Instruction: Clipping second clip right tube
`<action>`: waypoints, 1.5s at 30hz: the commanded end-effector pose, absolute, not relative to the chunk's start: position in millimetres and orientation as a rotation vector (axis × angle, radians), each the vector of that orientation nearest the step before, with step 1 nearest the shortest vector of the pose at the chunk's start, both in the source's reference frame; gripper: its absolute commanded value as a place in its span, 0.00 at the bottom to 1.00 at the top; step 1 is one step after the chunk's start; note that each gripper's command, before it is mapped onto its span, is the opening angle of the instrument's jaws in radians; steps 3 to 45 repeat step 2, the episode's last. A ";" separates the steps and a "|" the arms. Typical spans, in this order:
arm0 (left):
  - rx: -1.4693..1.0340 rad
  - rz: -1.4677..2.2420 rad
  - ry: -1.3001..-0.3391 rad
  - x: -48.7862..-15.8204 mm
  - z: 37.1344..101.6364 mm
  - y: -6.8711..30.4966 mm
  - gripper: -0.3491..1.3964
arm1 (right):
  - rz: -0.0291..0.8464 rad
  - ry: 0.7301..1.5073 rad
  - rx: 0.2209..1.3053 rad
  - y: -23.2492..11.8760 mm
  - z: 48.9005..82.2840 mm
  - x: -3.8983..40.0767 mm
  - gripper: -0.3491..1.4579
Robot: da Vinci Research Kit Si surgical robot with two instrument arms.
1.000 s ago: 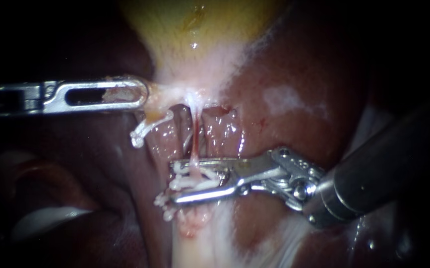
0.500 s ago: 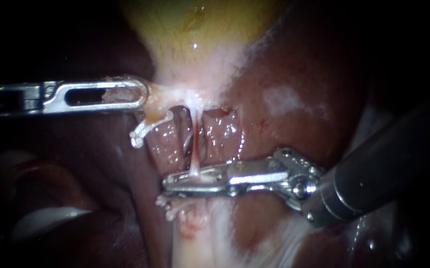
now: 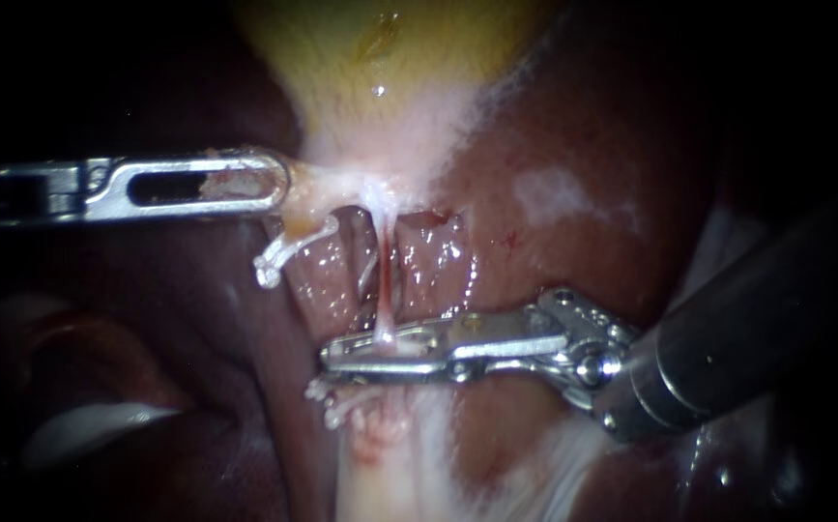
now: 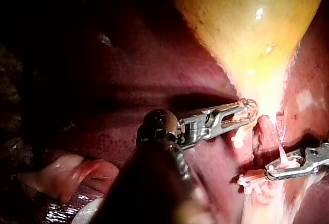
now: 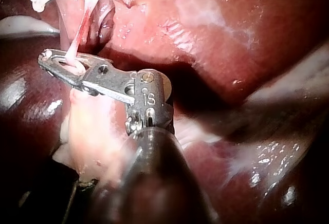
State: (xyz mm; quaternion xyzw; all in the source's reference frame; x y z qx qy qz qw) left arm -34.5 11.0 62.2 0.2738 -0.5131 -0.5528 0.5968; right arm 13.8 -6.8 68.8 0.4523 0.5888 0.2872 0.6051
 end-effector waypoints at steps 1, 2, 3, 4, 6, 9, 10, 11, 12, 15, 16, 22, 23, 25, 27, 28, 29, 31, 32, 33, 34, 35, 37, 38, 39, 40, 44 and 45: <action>0.636 -1.283 -1.191 -34.5 62.3 11.0 0.00 | 0.665 1.362 1.047 -6.8 68.8 13.8 0.00; 0.636 -1.283 -1.191 -34.5 62.3 11.0 0.00 | 0.665 1.362 1.047 -6.7 68.9 13.8 0.00; 0.636 -1.283 -1.191 -34.5 62.3 11.0 0.00 | 0.665 1.362 1.047 -6.7 68.9 13.8 0.00; 0.636 -1.283 -1.191 -34.5 62.3 11.0 0.00 | 0.665 1.362 1.047 -6.7 68.9 13.8 0.00; 0.636 -1.283 -1.191 -34.5 62.3 11.0 0.00 | 0.665 1.362 1.047 -6.7 68.9 13.8 0.00; 0.636 -1.283 -1.191 -34.5 62.3 11.0 0.00 | 0.665 1.362 1.047 -6.7 68.9 13.8 0.00; 0.636 -1.283 -1.191 -34.5 62.3 11.0 0.00 | 0.665 1.362 1.047 -6.7 68.9 13.8 0.00; 0.636 -1.283 -1.191 -34.5 62.3 11.0 0.00 | 0.665 1.362 1.047 -6.7 68.9 13.8 0.00; 0.636 -1.283 -1.191 -34.5 62.3 11.0 0.00 | 0.665 1.362 1.047 -6.7 68.9 13.8 0.00; 0.636 -1.283 -1.191 -34.5 62.3 11.0 0.00 | 0.665 1.362 1.047 -6.7 68.9 13.8 0.00; 0.636 -1.283 -1.191 -34.5 62.3 11.0 0.00 | 0.665 1.362 1.047 -6.7 68.9 13.8 0.00; 0.636 -1.283 -1.191 -34.5 62.3 11.0 0.00 | 0.665 1.362 1.047 -6.7 68.9 13.8 0.00; 0.636 -1.283 -1.191 -34.5 62.3 11.0 0.00 | 0.665 1.362 1.047 -6.7 68.9 13.8 0.00; 0.636 -1.283 -1.191 -34.5 62.3 11.0 0.00 | 0.665 1.362 1.047 -6.7 68.9 13.8 0.00; 0.636 -1.283 -1.191 -34.5 62.3 11.0 0.00 | 0.665 1.362 1.047 -6.7 68.9 13.8 0.00; 0.636 -1.283 -1.191 -34.5 62.3 11.0 0.00 | 0.665 1.362 1.047 -6.7 68.9 13.8 0.00; 0.636 -1.283 -1.191 -34.5 62.3 11.0 0.00 | 0.665 1.362 1.047 -6.7 68.9 13.8 0.00; 0.636 -1.283 -1.191 -34.5 62.3 11.0 0.00 | 0.665 1.362 1.047 -6.7 68.9 13.8 0.00; 0.636 -1.283 -1.191 -34.5 62.3 11.0 0.00 | 0.665 1.362 1.047 -6.7 68.9 13.8 0.00; 0.636 -1.283 -1.191 -34.5 62.3 11.0 0.00 | 0.665 1.362 1.047 -6.7 68.9 13.8 0.00; 0.636 -1.283 -1.191 -34.5 62.3 11.0 0.00 | 0.665 1.362 1.047 -6.7 68.9 13.8 0.00; 0.636 -1.283 -1.191 -34.5 62.3 11.0 0.00 | 0.665 1.362 1.047 -6.7 68.9 13.8 0.00; 0.636 -1.283 -1.191 -34.5 62.3 11.0 0.00 | 0.665 1.362 1.047 -6.7 68.9 13.8 0.00; 0.636 -1.283 -1.191 -34.5 62.3 11.0 0.00 | 0.665 1.362 1.047 -6.7 68.9 13.8 0.00; 0.636 -1.283 -1.191 -34.5 62.3 11.0 0.00 | 0.665 1.362 1.047 -6.7 68.9 13.8 0.00; 0.636 -1.283 -1.191 -34.5 62.3 11.0 0.00 | 0.665 1.362 1.047 -6.7 68.9 13.8 0.00; 0.636 -1.283 -1.191 -34.5 62.3 11.0 0.00 | 0.665 1.362 1.047 -6.7 68.9 13.8 0.00; 0.636 -1.283 -1.191 -34.5 62.3 11.0 0.00 | 0.665 1.362 1.047 -6.7 68.9 13.8 0.00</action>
